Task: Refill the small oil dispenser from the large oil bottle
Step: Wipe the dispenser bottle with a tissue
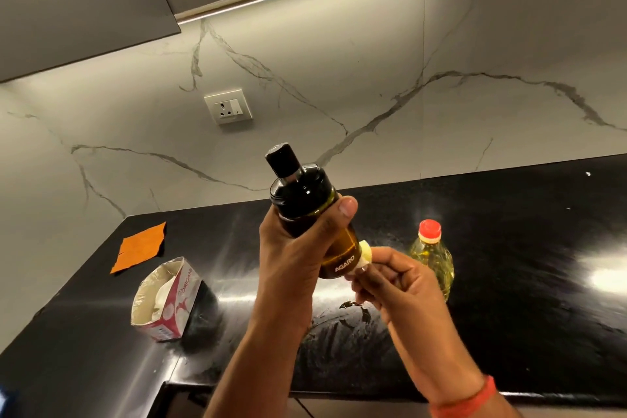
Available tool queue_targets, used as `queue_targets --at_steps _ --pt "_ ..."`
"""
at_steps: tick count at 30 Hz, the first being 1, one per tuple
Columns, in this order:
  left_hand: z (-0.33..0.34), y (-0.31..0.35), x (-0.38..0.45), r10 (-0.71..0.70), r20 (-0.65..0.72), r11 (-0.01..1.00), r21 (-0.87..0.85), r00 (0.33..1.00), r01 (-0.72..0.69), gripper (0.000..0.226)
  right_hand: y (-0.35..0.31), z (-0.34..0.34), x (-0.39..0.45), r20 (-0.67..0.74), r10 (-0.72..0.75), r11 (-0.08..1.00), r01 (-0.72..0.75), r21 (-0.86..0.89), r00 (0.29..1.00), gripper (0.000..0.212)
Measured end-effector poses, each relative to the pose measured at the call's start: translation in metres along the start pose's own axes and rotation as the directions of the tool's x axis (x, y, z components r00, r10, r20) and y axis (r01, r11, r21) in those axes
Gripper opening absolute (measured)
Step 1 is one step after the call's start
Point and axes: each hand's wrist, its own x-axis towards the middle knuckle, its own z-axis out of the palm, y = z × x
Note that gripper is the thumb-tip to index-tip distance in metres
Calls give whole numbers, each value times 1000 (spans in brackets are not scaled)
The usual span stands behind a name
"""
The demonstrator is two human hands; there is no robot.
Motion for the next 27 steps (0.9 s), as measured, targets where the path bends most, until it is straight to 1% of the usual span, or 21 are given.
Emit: queue_targets --at_steps 2,4,5,7,10,12,14,15,16,19,20,22,24,25,27 --pt "-2 -1 3 7 -10 1000 -11 1000 -7 28 -11 -1 -4 -57 -88 991 81 -110 995 16" --pt "-4 -2 3 9 -14 1000 -8 1000 -9 39 -27 0 -6 -99 -221 962 200 -187 970 18" --pt "-5 -2 2 3 -9 1000 -3 1000 -3 44 -37 2 -5 -91 -291 939 266 -218 952 20" --pt "-5 -4 -1 -15 8 1000 0 1000 15 48 -57 7 -2 -18 -412 870 388 -303 911 25" --pt "-1 -6 -6 -30 35 999 -14 999 30 49 -77 20 8 95 -533 728 512 -456 841 19" --pt "3 -5 -8 -22 61 1000 -6 998 23 41 -83 31 12 171 -604 587 579 -566 779 18" --pt "6 -4 -9 -27 75 999 -17 997 28 33 -84 39 14 243 -658 456 634 -625 713 21" --pt "7 -4 -9 -29 75 999 -22 997 31 33 -83 40 16 257 -675 422 648 -634 691 20" --pt "7 -5 -9 -27 73 999 -22 997 29 36 -83 40 17 245 -678 429 644 -633 693 20" --pt "6 -5 -10 -19 69 1000 -10 997 19 50 -83 38 24 147 -615 583 572 -577 775 21" --pt "7 -5 -10 -17 64 1000 -5 998 17 52 -83 37 27 127 -595 614 551 -565 793 21" --pt "8 -4 -10 -13 57 1000 6 998 13 53 -82 35 30 104 -579 631 526 -571 808 20" --pt "9 -4 -9 -6 54 1000 2 999 6 51 -81 33 28 102 -601 603 533 -594 793 20" --pt "10 -3 -9 -5 58 1000 -14 998 6 49 -80 33 24 113 -628 564 550 -616 770 20" --pt "10 -3 -8 -2 64 998 -60 998 6 42 -78 35 16 163 -689 445 590 -674 706 19"
